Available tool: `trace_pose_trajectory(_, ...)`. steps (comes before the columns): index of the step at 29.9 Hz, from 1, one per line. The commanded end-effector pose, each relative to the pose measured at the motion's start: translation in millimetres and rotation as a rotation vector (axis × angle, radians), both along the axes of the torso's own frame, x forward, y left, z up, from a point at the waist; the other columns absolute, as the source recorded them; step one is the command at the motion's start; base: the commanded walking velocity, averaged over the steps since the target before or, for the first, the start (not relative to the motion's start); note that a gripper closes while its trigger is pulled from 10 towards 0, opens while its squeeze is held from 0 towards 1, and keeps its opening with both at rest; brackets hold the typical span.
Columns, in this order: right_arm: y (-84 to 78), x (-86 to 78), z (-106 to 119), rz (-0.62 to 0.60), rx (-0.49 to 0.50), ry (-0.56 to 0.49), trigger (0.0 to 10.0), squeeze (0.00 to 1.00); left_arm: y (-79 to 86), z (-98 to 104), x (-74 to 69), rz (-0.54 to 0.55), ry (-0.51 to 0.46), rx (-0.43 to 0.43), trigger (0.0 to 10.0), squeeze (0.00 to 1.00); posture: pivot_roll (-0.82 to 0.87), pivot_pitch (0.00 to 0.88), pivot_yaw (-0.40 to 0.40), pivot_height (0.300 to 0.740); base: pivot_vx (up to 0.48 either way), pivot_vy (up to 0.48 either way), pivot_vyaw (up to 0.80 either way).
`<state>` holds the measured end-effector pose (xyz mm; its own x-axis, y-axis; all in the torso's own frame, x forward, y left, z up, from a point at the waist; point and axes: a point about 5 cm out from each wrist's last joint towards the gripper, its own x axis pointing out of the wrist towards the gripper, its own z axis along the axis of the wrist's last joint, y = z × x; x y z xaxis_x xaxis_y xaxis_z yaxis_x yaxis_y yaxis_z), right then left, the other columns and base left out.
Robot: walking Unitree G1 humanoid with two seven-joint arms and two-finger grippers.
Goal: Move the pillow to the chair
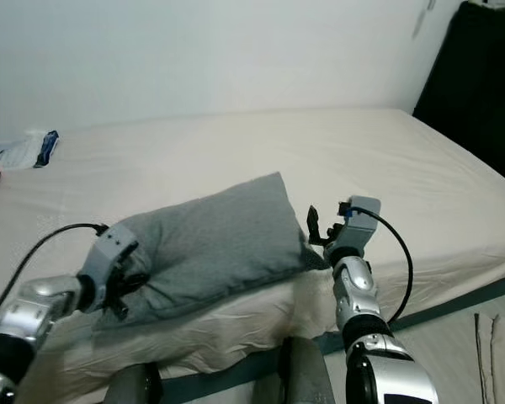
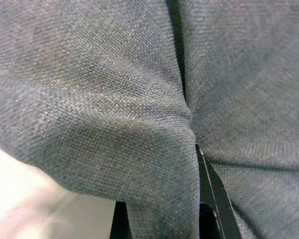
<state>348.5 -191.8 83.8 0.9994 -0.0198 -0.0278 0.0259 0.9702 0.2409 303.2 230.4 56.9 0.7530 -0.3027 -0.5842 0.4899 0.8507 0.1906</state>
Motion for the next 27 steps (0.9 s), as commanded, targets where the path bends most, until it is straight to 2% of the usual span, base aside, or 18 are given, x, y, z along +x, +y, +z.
trace_pose_trajectory(1,-0.8,0.6,-2.0,-0.003,0.026,0.023,10.0,0.0,-0.5,-19.2,-8.1,0.036,0.052,0.085,0.0,0.0,0.05,0.0,-0.129,0.538,0.0,0.0,0.0)
trace_pose_trajectory(7,-1.8,1.0,-1.7,0.01,0.032,0.024,10.0,0.0,-5.7,-27.4,-9.7,0.037,0.045,0.135,0.0,0.0,0.04,0.0,-0.126,0.538,0.0,0.0,0.0)
trace_pose_trajectory(9,-2.5,-0.1,-7.5,0.039,0.053,0.072,10.0,0.0,-14.7,-39.5,-14.0,0.004,0.052,0.202,0.0,0.0,0.04,0.0,-0.122,0.538,0.0,0.0,0.0)
trace_pose_trajectory(10,-0.7,-1.0,-11.9,0.066,0.083,0.106,10.0,0.0,-19.3,-44.9,-15.7,-0.007,0.054,0.217,0.0,0.0,0.03,0.0,-0.119,0.538,0.0,0.0,0.0)
trace_pose_trajectory(12,-0.7,-1.0,-11.9,0.066,0.083,0.106,10.0,0.0,-19.3,-44.9,-15.7,-0.007,0.054,0.217,0.0,0.0,0.03,0.0,-0.119,0.538,0.0,0.0,0.0)
trace_pose_trajectory(13,4.8,-2.4,-17.7,0.119,0.129,0.149,10.0,0.0,-24.1,-49.1,-17.4,-0.024,0.059,0.225,0.0,0.0,0.03,0.0,-0.119,0.538,0.0,0.0,0.0)
trace_pose_trajectory(14,4.8,-2.4,-17.7,0.119,0.129,0.149,10.0,0.0,-24.1,-49.1,-17.4,-0.024,0.059,0.225,0.0,0.0,0.03,0.0,-0.119,0.538,0.0,0.0,0.0)
trace_pose_trajectory(15,10.7,-4.1,-22.7,0.173,0.184,0.185,10.0,0.0,-28.1,-51.3,-18.0,-0.035,0.06,0.225,0.0,0.0,0.03,0.0,-0.118,0.538,0.0,0.0,0.0)
trace_pose_trajectory(16,10.7,-4.1,-22.7,0.173,0.184,0.185,10.0,0.0,-28.1,-51.3,-18.0,-0.035,0.06,0.225,0.0,0.0,0.03,0.0,-0.118,0.538,0.0,0.0,0.0)
trace_pose_trajectory(17,17.0,-6.5,-27.7,0.232,0.238,0.22,10.0,0.0,-31.5,-53.0,-17.9,-0.042,0.057,0.225,0.0,0.0,0.03,0.0,-0.118,0.538,0.0,0.0,0.0)
trace_pose_trajectory(20,21.4,-8.5,-31.3,0.27,0.278,0.246,10.0,0.0,-34.0,-53.6,-17.5,-0.049,0.054,0.227,0.0,0.0,0.03,0.0,-0.117,0.538,0.0,0.0,0.0)
trace_pose_trajectory(24,51.0,-14.9,-35.9,0.511,0.375,0.296,10.0,0.0,-40.3,-55.0,-15.3,-0.054,0.041,0.225,0.0,0.0,0.03,0.0,-0.113,0.538,0.0,0.0,0.0)
trace_pose_trajectory(25,51.0,-14.9,-35.9,0.511,0.375,0.296,10.0,0.0,-40.3,-55.0,-15.3,-0.054,0.041,0.225,0.0,0.0,0.03,0.0,-0.113,0.538,0.0,0.0,0.0)
trace_pose_trajectory(27,69.1,-22.1,-38.5,0.687,0.357,0.316,10.0,0.0,-42.8,-55.1,-14.5,-0.062,0.038,0.226,0.0,0.0,0.03,0.0,-0.114,0.538,0.0,0.0,0.0)
